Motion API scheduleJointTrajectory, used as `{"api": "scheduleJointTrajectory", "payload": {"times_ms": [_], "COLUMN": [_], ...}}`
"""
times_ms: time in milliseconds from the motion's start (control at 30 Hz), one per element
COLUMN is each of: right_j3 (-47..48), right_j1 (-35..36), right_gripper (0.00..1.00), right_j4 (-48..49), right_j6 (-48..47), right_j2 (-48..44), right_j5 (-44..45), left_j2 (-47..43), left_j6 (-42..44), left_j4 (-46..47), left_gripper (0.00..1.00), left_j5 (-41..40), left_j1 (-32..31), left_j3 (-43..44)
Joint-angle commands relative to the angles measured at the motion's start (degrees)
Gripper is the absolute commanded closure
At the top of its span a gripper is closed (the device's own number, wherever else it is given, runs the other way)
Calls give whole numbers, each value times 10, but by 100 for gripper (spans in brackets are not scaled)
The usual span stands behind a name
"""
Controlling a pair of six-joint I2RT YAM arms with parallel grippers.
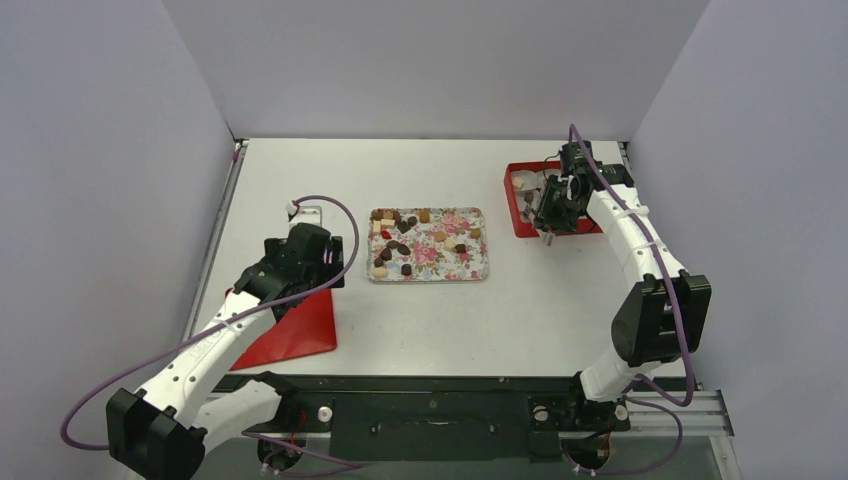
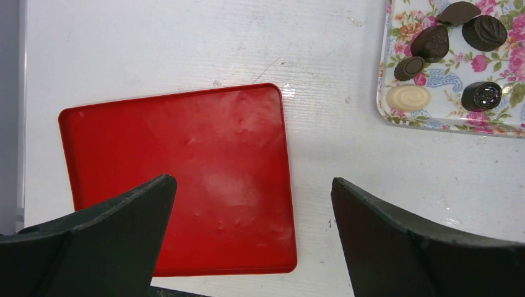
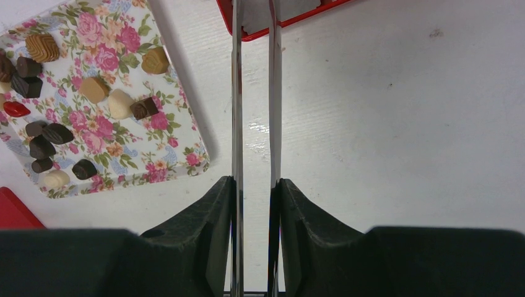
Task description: Pack the chocolate
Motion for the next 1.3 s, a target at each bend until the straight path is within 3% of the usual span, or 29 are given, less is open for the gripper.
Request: {"api": "scheduleJointTrajectory", "payload": {"times_ms": [0, 1267], "right_j3": [-3, 25], "right_j1": [-5, 1], "right_gripper": [75, 70], "right_j4": [22, -2], "right_j6": [-6, 0], "right_j2": [-15, -67], "right_j5": [3, 1], "left_j2": [-4, -10], "left_j6": [6, 6], "left_j4": [18, 18], "left_gripper": [4, 4], "left_j5": [-6, -4], "left_j1": [3, 4], "left_j3": [8, 8]}}
